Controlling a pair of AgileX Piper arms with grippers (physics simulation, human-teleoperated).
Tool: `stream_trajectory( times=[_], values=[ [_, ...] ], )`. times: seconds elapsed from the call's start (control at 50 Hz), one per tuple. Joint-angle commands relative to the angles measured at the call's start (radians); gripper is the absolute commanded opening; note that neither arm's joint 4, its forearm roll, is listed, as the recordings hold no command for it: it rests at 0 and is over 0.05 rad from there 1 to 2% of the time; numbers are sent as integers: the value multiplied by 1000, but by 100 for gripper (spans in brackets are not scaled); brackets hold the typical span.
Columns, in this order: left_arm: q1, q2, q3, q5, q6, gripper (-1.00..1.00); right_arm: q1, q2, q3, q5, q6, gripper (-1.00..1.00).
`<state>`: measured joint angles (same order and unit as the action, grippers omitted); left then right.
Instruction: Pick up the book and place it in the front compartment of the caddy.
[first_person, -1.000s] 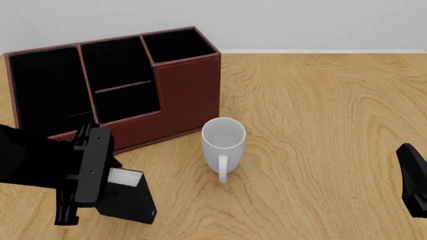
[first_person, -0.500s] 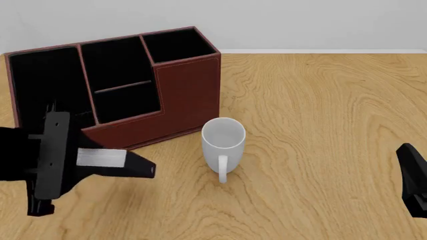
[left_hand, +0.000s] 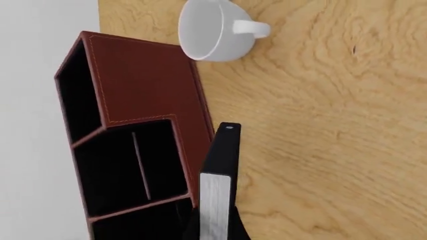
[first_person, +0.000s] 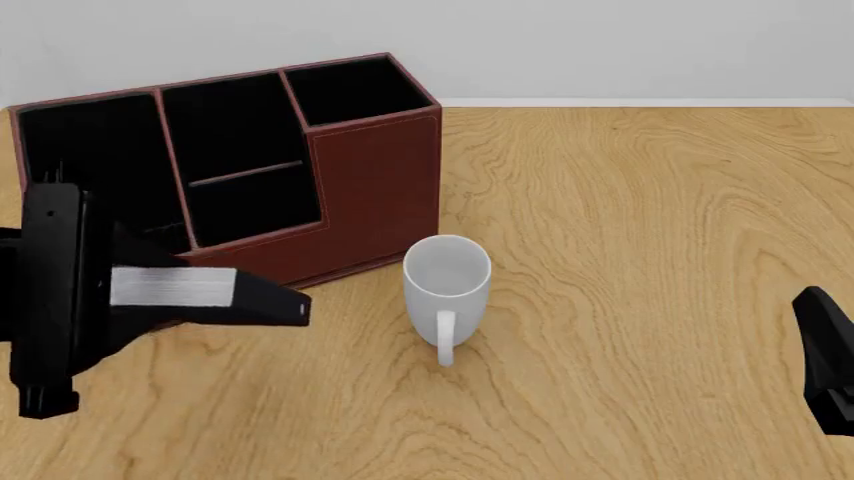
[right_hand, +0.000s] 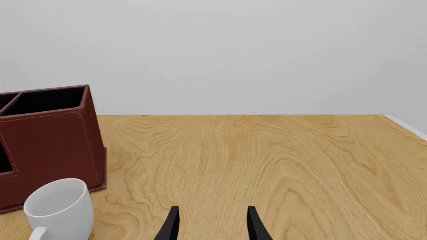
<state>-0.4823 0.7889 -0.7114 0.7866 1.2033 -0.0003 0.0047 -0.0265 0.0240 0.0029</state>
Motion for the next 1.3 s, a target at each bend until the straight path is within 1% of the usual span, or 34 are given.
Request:
stream_trajectory(
  times=[0.02, 0.06, 0.12, 0.14, 0.16, 0.18, 0.2, 0.22, 0.26, 0.3, 0.38, 0.5, 0.52, 0.56, 0.58, 0.6, 0.64, 0.66, 0.68, 0.7, 0.72, 0.74, 0.76, 0.88, 0.9, 0.94, 0.96, 1.08, 1.14, 1.18, 1.2, 1.22, 1.28, 1.3],
  values=[
    [6, -32, -40, -34, 59, -100, 0, 0, 0, 0, 0, 100],
    [-6, -18, -78, -35, 44, -100, 0, 0, 0, 0, 0, 100],
    [-11, -32, -76, -70, 79, -100, 0, 0, 0, 0, 0, 100],
    [12, -20, -86, -68, 84, -100, 0, 0, 0, 0, 0, 100],
    [-6, -33, -81, -82, 97, -100, 0, 0, 0, 0, 0, 100],
    [22, -34, -66, -89, 129, -100, 0, 0, 0, 0, 0, 100],
    [33, -27, -72, -95, 126, -100, 0, 0, 0, 0, 0, 100],
    [35, -33, -60, -129, 154, -100, 0, 0, 0, 0, 0, 100],
    [31, -12, -94, -129, 135, -100, 0, 0, 0, 0, 0, 100],
    [24, -7, -109, -149, 144, -100, 0, 0, 0, 0, 0, 100],
    [53, 25, -152, -201, 148, -100, 0, 0, 0, 0, 0, 100],
    [67, 70, -215, -221, 137, -100, 0, 0, 0, 0, 0, 100],
    [68, 71, -213, -265, 145, -100, 0, 0, 0, 0, 0, 100],
    [109, 95, -228, -251, 141, -100, 0, 0, 0, 0, 0, 100],
    [97, 92, -220, -307, 156, -100, 0, 0, 0, 0, 0, 100],
    [120, 112, -243, -301, 140, -100, 0, 0, 0, 0, 0, 100],
    [123, 115, -233, -330, 160, -100, 0, 0, 0, 0, 0, 100],
    [162, 127, -234, -330, 171, -100, 0, 0, 0, 0, 0, 100],
    [165, 137, -246, -317, 162, -100, 0, 0, 0, 0, 0, 100],
    [138, 133, -258, -351, 148, -100, 0, 0, 0, 0, 0, 100],
    [154, 140, -253, -338, 163, -100, 0, 0, 0, 0, 0, 100],
    [172, 156, -279, -328, 142, -100, 0, 0, 0, 0, 0, 100],
    [157, 151, -286, -372, 131, -100, 0, 0, 0, 0, 0, 100],
    [172, 163, -293, -364, 156, -100, 0, 0, 0, 0, 0, 100],
    [167, 159, -285, -385, 168, -100, 0, 0, 0, 0, 0, 100],
    [203, 186, -334, -373, 136, -100, 0, 0, 0, 0, 0, 100],
    [183, 182, -328, -380, 147, -100, 0, 0, 0, 0, 0, 100],
    [180, 220, -374, -381, 139, -100, 0, 0, 0, 0, 0, 100],
    [188, 242, -381, -388, 149, -100, 0, 0, 0, 0, 0, 100],
    [223, 272, -401, -367, 144, -100, 0, 0, 0, 0, 0, 100],
    [203, 267, -397, -392, 146, -100, 0, 0, 0, 0, 0, 100],
    [224, 292, -427, -376, 131, -100, 0, 0, 0, 0, 0, 100],
    [210, 301, -435, -389, 138, -100, 0, 0, 0, 0, 0, 100],
    [234, 317, -448, -377, 139, -100, 0, 0, 0, 0, 0, 100]
  ],
)
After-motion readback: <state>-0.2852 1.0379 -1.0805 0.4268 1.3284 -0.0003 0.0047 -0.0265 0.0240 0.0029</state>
